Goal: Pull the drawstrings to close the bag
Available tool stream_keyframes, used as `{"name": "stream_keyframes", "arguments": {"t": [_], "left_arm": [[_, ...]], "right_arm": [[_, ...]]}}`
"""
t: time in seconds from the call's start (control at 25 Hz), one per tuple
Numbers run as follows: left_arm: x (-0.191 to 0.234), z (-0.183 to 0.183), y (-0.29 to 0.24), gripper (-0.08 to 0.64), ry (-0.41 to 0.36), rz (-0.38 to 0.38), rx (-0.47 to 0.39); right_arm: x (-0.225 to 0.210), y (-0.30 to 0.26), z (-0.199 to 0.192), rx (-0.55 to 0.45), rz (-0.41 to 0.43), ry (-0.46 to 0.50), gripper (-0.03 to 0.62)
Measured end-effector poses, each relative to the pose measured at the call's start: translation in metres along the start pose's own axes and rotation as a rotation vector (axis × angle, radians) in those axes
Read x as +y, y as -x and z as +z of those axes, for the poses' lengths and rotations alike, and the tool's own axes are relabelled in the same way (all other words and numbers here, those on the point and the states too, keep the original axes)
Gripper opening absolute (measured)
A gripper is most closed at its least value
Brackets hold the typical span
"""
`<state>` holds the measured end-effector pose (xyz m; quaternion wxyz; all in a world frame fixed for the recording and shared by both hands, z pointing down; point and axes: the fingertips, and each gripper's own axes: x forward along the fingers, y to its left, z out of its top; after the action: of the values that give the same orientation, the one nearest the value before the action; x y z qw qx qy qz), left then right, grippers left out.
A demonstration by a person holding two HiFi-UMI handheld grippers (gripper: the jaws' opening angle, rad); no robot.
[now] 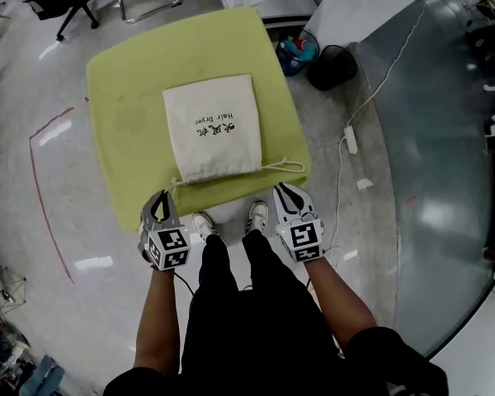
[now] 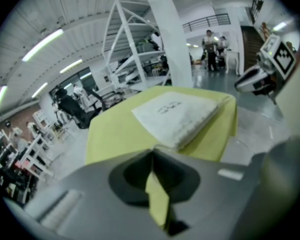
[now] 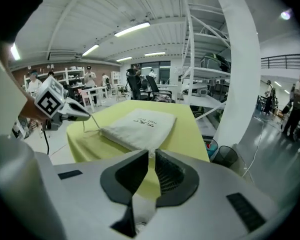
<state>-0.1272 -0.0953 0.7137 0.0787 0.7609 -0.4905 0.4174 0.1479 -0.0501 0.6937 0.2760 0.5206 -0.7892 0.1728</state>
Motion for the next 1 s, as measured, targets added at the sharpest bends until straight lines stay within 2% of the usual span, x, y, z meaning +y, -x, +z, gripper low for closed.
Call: {"name": "stream_keyframes", "arguments": {"t": [0.16, 0.28, 0.36, 0.8, 1.0], "left_arm": [[0.003, 0.001, 0.000, 0.011, 0.002, 0.009, 0.005], [0.004, -0.001, 0.000, 0.011, 0.003, 0.015, 0.017], [0.005, -0.002, 0.000, 0.011, 0.002, 0.019, 0.022], [0.008, -0.004, -0.001, 0.012, -0.003, 0.030, 0.041], [0.009, -0.001, -0.002, 0.012, 0.006, 0.033, 0.037]], "right_arm": [[-0.008, -0.018, -0.013, 0.075, -0.014, 0.126, 0.019], [-0.010, -0.033, -0.021, 0.127, -0.012, 0.219, 0.087], [-0.015, -0.041, -0.026, 0.150, -0.022, 0.256, 0.097], [-0.031, -0.062, -0.036, 0.192, -0.023, 0.274, 0.100], [-0.032, -0.070, -0.039, 0.193, -0.004, 0.235, 0.100]]}}
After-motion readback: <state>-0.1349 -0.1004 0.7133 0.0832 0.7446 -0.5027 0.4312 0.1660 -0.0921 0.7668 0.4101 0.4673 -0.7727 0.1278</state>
